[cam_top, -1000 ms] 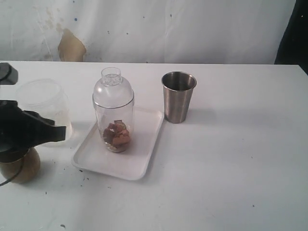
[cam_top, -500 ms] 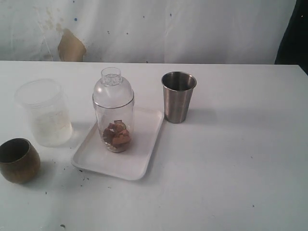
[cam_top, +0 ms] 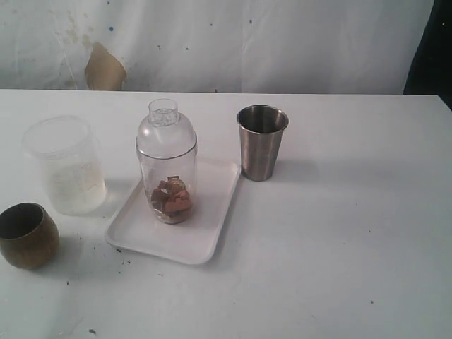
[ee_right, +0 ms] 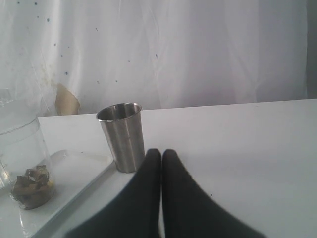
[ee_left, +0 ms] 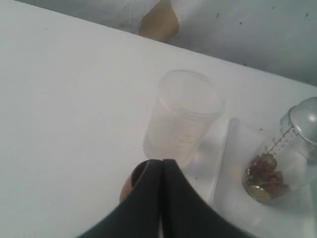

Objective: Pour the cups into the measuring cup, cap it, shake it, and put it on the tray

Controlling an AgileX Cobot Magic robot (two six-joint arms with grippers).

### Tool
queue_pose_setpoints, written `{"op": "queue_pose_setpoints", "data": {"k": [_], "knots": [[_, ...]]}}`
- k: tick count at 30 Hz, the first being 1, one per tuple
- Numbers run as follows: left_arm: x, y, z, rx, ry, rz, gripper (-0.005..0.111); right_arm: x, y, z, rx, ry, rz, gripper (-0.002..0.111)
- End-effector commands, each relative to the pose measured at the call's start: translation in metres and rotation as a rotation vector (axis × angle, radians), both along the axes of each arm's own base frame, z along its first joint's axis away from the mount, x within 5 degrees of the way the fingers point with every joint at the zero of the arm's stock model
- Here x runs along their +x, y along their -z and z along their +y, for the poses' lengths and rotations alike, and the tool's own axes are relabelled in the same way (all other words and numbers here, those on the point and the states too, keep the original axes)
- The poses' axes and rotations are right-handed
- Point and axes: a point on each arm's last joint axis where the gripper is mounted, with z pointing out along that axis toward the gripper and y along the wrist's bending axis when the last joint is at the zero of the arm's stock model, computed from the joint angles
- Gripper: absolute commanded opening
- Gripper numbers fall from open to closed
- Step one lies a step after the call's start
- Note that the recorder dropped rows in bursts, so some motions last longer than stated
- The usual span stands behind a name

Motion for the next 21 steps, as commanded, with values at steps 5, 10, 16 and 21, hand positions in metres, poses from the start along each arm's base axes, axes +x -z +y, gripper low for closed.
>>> {"op": "queue_pose_setpoints", "data": {"k": [5, 10, 16, 21], "knots": [[-0.0068, 0.0079, -0.0007, -0.09, 0.004, -0.092, 0.0, 0.0003, 0.0014, 0.0, -0.011, -0.001, -0.001, 0.0], [-0.0067, 0.0077, -0.0004, -0.079, 0.005, -0.095, 0.0, 0.0003, 0.0014, 0.0, -0.011, -0.001, -0.001, 0.0], [-0.0067, 0.0077, -0.0004, -0.079, 0.005, -0.095, 0.0, 0.0003, 0.0014, 0.0, -0.011, -0.001, -0.001, 0.0], [-0.0067, 0.0077, -0.0004, -0.079, 0.005, -0.095, 0.0, 0.0003, 0.0014, 0.0, -0.011, -0.001, -0.001, 0.0]]}}
